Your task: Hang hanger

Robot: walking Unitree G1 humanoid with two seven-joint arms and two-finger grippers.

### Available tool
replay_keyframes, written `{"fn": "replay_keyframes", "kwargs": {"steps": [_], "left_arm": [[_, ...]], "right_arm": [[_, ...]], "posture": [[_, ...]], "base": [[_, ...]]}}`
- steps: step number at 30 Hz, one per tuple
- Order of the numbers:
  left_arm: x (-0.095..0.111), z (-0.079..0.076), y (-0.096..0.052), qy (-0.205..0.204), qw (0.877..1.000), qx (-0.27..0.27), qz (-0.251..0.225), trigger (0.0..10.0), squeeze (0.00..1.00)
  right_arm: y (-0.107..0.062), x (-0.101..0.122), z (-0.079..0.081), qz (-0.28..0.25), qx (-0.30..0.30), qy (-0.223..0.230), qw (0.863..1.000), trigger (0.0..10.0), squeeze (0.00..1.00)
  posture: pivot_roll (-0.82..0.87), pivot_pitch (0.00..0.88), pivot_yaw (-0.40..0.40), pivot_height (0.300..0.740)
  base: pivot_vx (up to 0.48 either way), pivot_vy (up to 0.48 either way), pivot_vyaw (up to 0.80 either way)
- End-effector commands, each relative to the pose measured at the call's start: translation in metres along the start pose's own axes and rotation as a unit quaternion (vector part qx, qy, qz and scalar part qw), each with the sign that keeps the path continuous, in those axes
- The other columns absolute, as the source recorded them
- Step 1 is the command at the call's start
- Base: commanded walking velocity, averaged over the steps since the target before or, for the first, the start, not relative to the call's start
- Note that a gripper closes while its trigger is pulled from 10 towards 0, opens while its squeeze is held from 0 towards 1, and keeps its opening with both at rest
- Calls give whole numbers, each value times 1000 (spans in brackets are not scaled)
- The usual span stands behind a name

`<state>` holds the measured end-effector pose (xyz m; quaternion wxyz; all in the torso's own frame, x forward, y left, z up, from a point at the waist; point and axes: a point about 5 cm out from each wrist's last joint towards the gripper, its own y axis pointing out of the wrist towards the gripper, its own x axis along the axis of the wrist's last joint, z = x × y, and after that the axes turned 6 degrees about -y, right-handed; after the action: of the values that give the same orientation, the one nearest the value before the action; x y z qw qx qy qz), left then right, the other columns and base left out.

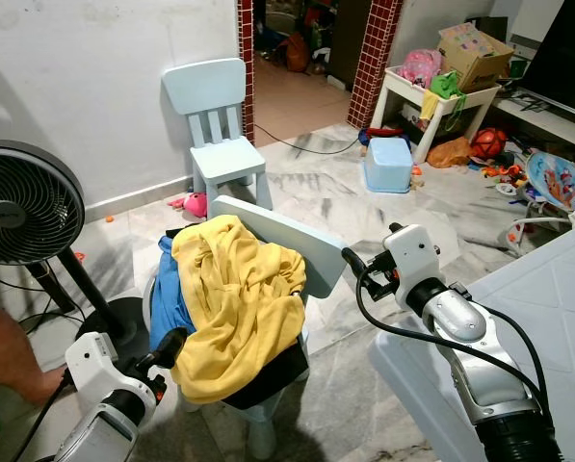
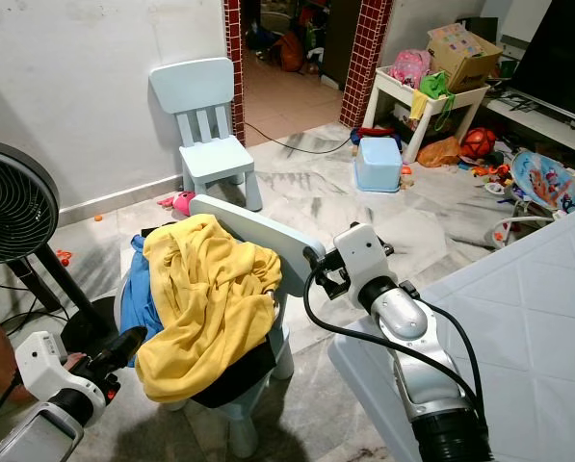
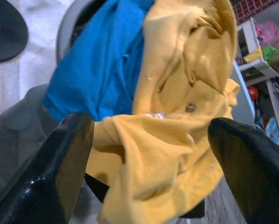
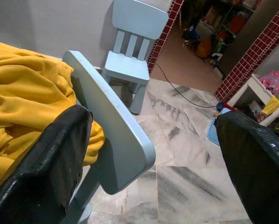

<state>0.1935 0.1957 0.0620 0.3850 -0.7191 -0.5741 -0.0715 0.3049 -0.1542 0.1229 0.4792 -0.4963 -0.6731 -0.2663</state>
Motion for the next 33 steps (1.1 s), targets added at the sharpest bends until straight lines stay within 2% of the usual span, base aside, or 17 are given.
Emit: {"fn": "replay_keyframes", "kwargs": {"steps": [1, 5, 7, 10, 13, 16, 17, 19, 21, 22, 24, 25, 28, 33], "left_arm": [[-9, 1, 5, -23, 1000, 9, 5, 10000, 0], [-4, 8, 15, -21, 1000, 22, 0, 10000, 0], [-7, 14, 22, -26, 999, 39, 22, 10000, 0], [-12, 13, 27, -12, 998, 41, 52, 10000, 0], [-13, 10, 36, -13, 998, 31, 59, 10000, 0], [-17, 15, 44, -13, 997, 37, 72, 10000, 0], [-17, 15, 46, -22, 997, 34, 69, 9333, 0], [-17, 15, 47, -24, 997, 33, 68, 9333, 0], [-17, 15, 46, -31, 997, 31, 68, 7333, 0], [-17, 16, 46, -35, 997, 31, 68, 4941, 0], [-17, 17, 47, -39, 996, 30, 73, 2510, 0], [-17, 17, 48, -41, 996, 29, 76, 0, 0], [-18, 19, 53, -40, 995, 28, 93, 0, 0], [-19, 18, 55, -38, 995, 26, 93, 0, 0]], "right_arm": [[1, 1, -3, -3, -1, -3, 1000, 10000, 0], [1, 2, -3, -3, -1, -4, 1000, 10000, 0], [2, 2, -3, -4, -1, -4, 1000, 10000, 0], [1, 3, -3, -5, -1, -6, 1000, 10000, 0], [1, 3, -4, -5, -3, -7, 1000, 10000, 0], [1, 3, -4, -6, -3, -8, 1000, 10000, 0], [1, 4, -4, -6, -3, -9, 1000, 10000, 0], [1, 4, -5, -7, -3, -10, 1000, 10000, 0], [0, 4, -6, -6, -4, -10, 1000, 10000, 0], [0, 4, -6, -6, -5, -11, 1000, 10000, 0], [-1, 3, -7, -4, -5, -11, 1000, 10000, 0], [-1, 3, -7, -4, -5, -11, 1000, 10000, 0], [0, 5, -4, -7, -2, -11, 1000, 10000, 0], [1, 5, -5, -8, -1, -12, 1000, 10000, 0]], "posture": [[-63, 0, -43, 740], [-65, 0, -43, 740], [-68, 0, -44, 740], [-74, 0, -43, 740], [-77, 0, -44, 740], [-88, 0, -45, 740], [-92, 0, -44, 740], [-92, 0, -44, 740], [-92, 0, -44, 740], [-92, 0, -44, 740], [-92, 0, -45, 740], [-92, 0, -46, 740], [-95, 0, -47, 740], [-93, 0, -50, 740]], "base": [[0, 0, 0], [0, 0, 0], [0, 0, 0], [0, 0, 0], [0, 0, 0], [0, 0, 0], [0, 0, 0], [0, 0, 0], [0, 0, 0], [0, 0, 0], [0, 0, 0], [0, 0, 0], [0, 0, 0], [0, 0, 0]]}}
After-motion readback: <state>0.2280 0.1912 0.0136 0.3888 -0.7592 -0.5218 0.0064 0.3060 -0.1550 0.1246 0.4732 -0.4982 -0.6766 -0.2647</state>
